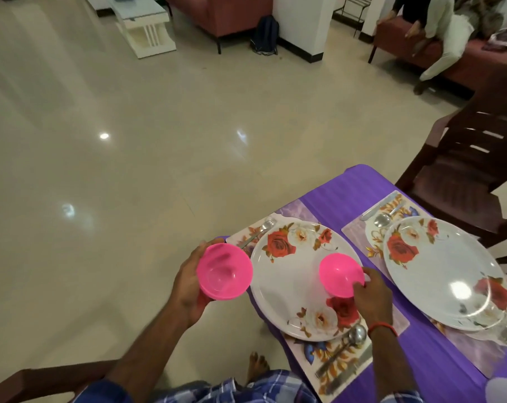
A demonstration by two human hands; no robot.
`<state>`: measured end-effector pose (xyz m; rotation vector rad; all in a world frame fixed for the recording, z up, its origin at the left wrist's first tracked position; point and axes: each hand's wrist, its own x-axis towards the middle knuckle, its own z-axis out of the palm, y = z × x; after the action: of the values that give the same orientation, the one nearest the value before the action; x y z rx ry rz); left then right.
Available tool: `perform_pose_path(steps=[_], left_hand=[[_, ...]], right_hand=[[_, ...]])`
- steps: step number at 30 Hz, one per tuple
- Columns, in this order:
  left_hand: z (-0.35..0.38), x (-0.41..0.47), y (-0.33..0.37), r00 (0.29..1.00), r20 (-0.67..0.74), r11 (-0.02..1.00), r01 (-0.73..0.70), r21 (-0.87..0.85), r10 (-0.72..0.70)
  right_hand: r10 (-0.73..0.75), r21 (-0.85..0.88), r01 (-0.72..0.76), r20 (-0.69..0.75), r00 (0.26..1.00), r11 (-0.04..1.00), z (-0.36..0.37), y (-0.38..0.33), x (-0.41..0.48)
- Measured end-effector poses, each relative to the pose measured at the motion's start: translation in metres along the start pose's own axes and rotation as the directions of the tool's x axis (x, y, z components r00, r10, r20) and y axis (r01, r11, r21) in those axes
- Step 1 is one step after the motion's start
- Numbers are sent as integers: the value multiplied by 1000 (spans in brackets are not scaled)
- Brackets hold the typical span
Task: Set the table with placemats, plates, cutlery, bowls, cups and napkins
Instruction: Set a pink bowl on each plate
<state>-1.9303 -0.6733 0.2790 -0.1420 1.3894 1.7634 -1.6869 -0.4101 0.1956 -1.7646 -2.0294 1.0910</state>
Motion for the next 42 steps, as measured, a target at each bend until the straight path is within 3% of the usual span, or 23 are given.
perform_pose_path(steps=[4,7,9,14,19,22,27,32,42], left_hand=[[-3,13,7,1000,30,999,6,42,-7],[-3,21,20,1000,11,999,-9,40,9],[-6,29,30,1000,9,999,-15,42,15],[-19,57,53,1000,24,998,-6,56,5],[-39,90,100,998,62,996,-21,86,15],[-51,105,130,996,83,995,-49,86,42],[-88,128,176,994,81,987,-88,136,78],[-116,152,206,997,81,981,-7,192,-9],[-99,219,244,978,190,972,36,233,-82]], right_hand=[[32,-126,-34,-19,999,991,-5,-1,10],[-51,-302,26,-73,996,953,-10,-20,12],[-136,-317,106,-73,988,943,-4,-50,14],[-312,45,309,126,942,950,41,-163,-1],[-389,375,226,446,806,899,113,-253,-41],[-396,436,157,534,747,886,160,-289,-64],[-373,460,137,475,797,877,207,-338,-77],[-335,465,119,416,845,877,226,-364,-69],[-233,537,45,288,929,842,248,-388,-13]])
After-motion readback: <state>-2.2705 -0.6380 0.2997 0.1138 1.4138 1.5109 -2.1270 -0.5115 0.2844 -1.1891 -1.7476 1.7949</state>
